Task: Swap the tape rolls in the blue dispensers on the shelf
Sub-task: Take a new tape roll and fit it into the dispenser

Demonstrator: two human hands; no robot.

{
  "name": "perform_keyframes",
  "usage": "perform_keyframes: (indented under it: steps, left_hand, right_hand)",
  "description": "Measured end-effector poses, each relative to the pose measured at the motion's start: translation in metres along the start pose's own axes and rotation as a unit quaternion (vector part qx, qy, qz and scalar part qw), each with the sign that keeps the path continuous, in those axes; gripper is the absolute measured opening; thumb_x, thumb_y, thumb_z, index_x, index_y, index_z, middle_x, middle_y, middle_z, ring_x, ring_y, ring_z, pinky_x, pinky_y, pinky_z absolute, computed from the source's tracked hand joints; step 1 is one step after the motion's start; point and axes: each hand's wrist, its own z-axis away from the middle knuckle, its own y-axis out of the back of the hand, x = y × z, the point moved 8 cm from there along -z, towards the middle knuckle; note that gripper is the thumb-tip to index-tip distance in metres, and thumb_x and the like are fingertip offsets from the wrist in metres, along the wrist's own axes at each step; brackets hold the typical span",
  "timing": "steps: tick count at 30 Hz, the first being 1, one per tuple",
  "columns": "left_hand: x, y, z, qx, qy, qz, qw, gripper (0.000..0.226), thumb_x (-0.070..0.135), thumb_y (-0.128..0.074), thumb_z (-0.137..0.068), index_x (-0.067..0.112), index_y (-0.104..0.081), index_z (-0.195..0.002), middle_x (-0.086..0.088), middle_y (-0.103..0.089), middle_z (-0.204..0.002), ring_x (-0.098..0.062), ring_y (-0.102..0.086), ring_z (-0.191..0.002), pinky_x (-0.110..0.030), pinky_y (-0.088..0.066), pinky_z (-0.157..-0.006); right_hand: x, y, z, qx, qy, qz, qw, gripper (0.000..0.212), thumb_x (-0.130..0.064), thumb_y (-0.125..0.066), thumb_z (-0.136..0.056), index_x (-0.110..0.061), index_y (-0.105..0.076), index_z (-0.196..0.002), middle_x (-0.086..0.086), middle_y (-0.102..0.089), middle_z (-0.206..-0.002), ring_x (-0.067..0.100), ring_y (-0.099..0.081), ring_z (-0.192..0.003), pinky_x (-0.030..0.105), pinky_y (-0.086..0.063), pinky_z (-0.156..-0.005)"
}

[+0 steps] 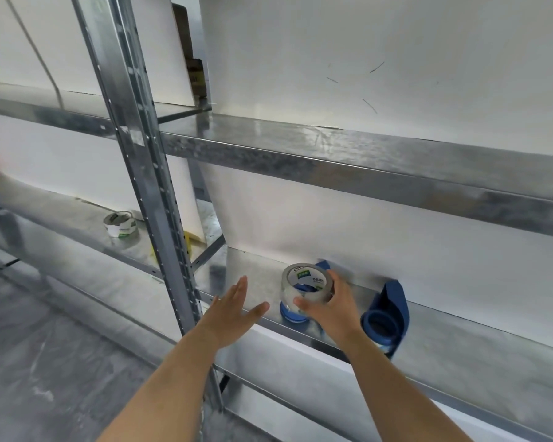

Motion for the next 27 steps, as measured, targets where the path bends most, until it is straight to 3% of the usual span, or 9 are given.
perform_keyframes:
  steps: [3,7,9,12,19,24,27]
  left_hand:
    - [0.004,0.004,-0.007,0.004,0.005,0.007,1.0,0.078,0.061,-0.025,-0.094,0.022,0.012,-0.15,0.003,0.007,-0.16,-0.028,0.002,-0.147,-0.043,-0.002,-0.117]
    - [-0.001,0.001,-0.03,-0.005,-0.012,-0.003,1.0,0.08,0.063,-0.024,-0.093,0.022,0.014,-0.15,0.003,0.009,-0.16,-0.025,0.001,-0.147,-0.044,-0.001,-0.117]
    - [-0.007,-0.003,-0.049,-0.011,-0.041,-0.035,0.998,0.085,0.068,-0.023,-0.09,0.022,0.016,-0.149,0.003,0.009,-0.16,-0.018,0.001,-0.147,-0.043,0.0,-0.119]
    - [-0.01,0.001,-0.077,-0.009,-0.075,-0.073,0.994,0.088,0.07,-0.021,-0.088,0.02,0.016,-0.149,0.004,0.01,-0.159,-0.013,0.002,-0.147,-0.041,0.003,-0.118]
    - [-0.005,0.015,-0.125,-0.039,-0.146,-0.1,0.983,0.087,0.069,-0.021,-0.089,0.02,0.016,-0.149,0.005,0.011,-0.159,-0.01,0.005,-0.146,-0.039,0.003,-0.118]
    - [-0.011,0.007,-0.138,-0.073,-0.179,-0.119,0.974,0.087,0.072,-0.019,-0.087,0.023,0.02,-0.148,0.006,0.014,-0.159,-0.01,0.006,-0.146,-0.038,0.005,-0.118]
    - [-0.014,0.005,-0.14,-0.088,-0.197,-0.121,0.969,0.088,0.072,-0.019,-0.087,0.022,0.019,-0.148,0.007,0.014,-0.158,-0.009,0.007,-0.146,-0.038,0.006,-0.118]
  right_hand:
    - [0.005,-0.002,-0.009,0.001,-0.009,0.011,1.0,0.061,-0.034,-0.089,-0.051,-0.037,-0.055,-0.101,-0.014,-0.064,-0.106,0.005,-0.062,-0.094,0.029,-0.056,-0.081]
    - [0.014,-0.006,-0.023,-0.01,-0.032,0.066,0.997,0.093,-0.052,-0.084,-0.044,-0.031,-0.046,-0.126,-0.011,-0.055,-0.123,0.008,-0.055,-0.109,0.032,-0.051,-0.094]
    - [0.013,-0.009,-0.029,-0.019,-0.036,0.099,0.994,0.101,-0.051,-0.085,-0.048,-0.027,-0.04,-0.136,-0.013,-0.049,-0.129,0.006,-0.049,-0.115,0.027,-0.045,-0.098]
    - [0.011,-0.015,-0.036,-0.04,-0.036,0.154,0.987,0.1,-0.045,-0.085,-0.059,-0.025,-0.032,-0.141,-0.008,-0.043,-0.134,0.007,-0.043,-0.113,0.02,-0.038,-0.094]
    - [0.008,-0.026,-0.034,-0.006,-0.063,0.204,0.977,0.095,-0.044,-0.083,-0.061,-0.027,-0.033,-0.14,-0.007,-0.044,-0.134,0.006,-0.044,-0.108,0.021,-0.043,-0.09]
    - [0.008,-0.033,-0.03,0.018,-0.09,0.254,0.963,0.1,-0.05,-0.081,-0.061,-0.025,-0.03,-0.143,-0.005,-0.044,-0.138,0.014,-0.047,-0.12,0.03,-0.047,-0.098]
    - [0.01,-0.037,-0.023,0.012,-0.099,0.326,0.94,0.105,-0.06,-0.075,-0.063,-0.025,-0.023,-0.147,-0.005,-0.039,-0.146,0.022,-0.029,-0.138,0.039,-0.036,-0.11]
